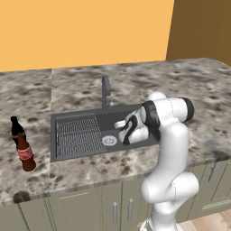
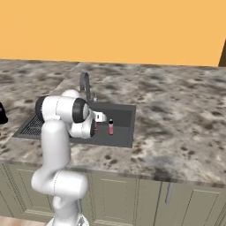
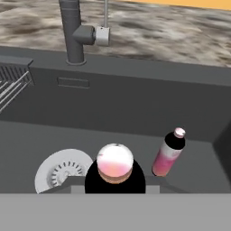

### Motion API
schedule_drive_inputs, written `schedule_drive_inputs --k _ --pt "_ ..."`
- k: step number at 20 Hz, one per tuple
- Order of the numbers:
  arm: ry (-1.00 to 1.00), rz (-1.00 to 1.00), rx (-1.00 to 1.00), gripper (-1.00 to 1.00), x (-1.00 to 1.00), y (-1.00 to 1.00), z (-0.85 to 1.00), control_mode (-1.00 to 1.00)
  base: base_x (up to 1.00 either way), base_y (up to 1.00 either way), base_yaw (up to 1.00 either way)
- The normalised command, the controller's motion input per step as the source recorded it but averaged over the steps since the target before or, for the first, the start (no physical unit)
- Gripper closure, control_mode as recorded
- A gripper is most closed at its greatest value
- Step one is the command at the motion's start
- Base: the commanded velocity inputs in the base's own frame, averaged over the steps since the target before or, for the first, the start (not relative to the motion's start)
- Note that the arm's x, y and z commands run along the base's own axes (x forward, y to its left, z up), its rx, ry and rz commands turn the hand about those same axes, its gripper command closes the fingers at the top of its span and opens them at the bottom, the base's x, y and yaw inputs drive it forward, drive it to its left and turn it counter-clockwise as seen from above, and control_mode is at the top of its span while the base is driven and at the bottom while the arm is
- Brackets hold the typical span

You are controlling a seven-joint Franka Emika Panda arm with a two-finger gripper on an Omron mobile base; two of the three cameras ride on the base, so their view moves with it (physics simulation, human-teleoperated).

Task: Place the large bottle from the dining counter next to the other large bottle outside the sink, and place the small bottle from the dining counter next to the other small bottle inside the sink.

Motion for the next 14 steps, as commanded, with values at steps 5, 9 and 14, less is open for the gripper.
schedule_drive_inputs --k 5,9,14 --pt "-0.03 0.02 0.00 1.00 0.28 0.00 -0.38 -1.00 0.00 0.00 0.00" --pt "0.00 0.03 0.02 1.00 0.42 0.00 -0.39 -1.00 0.00 0.00 0.00" --pt "0.00 0.03 0.01 1.00 0.58 0.00 -0.44 -1.00 0.00 0.00 0.00"
